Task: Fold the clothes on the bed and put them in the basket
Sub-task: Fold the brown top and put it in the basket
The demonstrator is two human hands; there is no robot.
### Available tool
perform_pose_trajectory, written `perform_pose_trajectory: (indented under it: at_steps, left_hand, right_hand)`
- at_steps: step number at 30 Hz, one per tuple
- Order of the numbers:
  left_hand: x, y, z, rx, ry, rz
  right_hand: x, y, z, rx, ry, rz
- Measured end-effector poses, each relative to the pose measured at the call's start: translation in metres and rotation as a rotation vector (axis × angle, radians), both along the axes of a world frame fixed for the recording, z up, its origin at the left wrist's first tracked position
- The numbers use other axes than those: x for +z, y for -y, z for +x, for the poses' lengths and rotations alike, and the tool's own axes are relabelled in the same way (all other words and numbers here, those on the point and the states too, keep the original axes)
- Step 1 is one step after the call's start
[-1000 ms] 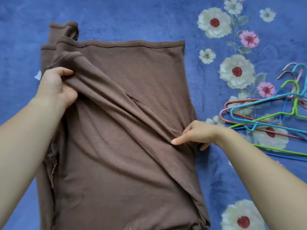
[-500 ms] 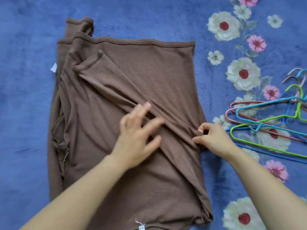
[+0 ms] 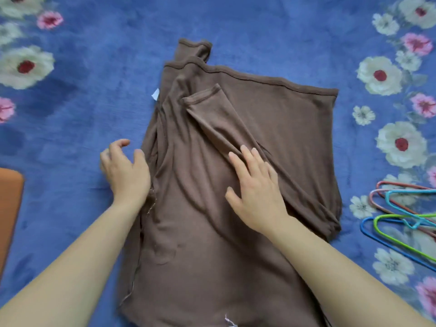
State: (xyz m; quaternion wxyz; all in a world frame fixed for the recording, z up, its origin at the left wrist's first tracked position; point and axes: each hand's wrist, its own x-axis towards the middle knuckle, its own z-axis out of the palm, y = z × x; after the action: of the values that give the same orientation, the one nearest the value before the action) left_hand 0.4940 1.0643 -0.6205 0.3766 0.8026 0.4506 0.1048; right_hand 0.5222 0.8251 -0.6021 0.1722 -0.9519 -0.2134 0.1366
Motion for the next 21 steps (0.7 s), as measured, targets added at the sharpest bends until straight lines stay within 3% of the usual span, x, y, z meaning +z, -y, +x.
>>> perform_pose_trajectory:
  at_steps: [2, 6, 9, 13, 15, 19, 21]
  left_hand:
    - [0.001, -0.027, 0.013, 0.113, 0.045, -0.303]
    - [0.007, -0.033, 0.032, -0.111, -0.158, -0.443]
    - [0.015, -0.038, 0.035, 0.008, -0.003, -0.642]
    - [0.023, -0.099, 0.01, 0.528, 0.223, -0.512]
    - [0.025, -0.129, -0.007, 0.663, 0.29, -0.584]
    - [0.032, -0.144, -0.018, 0.653, 0.35, -0.696]
    - [0.052, -0.117, -0.005, 0.517, 0.429, -0.543]
  right_hand:
    - [-0.008, -0.032, 0.008, 0.119, -0.044, -0.034]
    - [-0.023, -0.062, 0.031, 0.11, -0.105, -0.182]
    - [-0.032, -0.061, 0.038, 0.136, -0.153, -0.327]
    - [-0.029, -0.062, 0.039, 0.164, -0.2, -0.387]
    - [-0.028, -0.063, 0.04, 0.144, -0.231, -0.4]
    - [-0.026, -0.072, 0.039, 0.126, -0.248, -0.422]
    - [-0.023, -0.073, 0.041, 0.128, -0.258, -0.42]
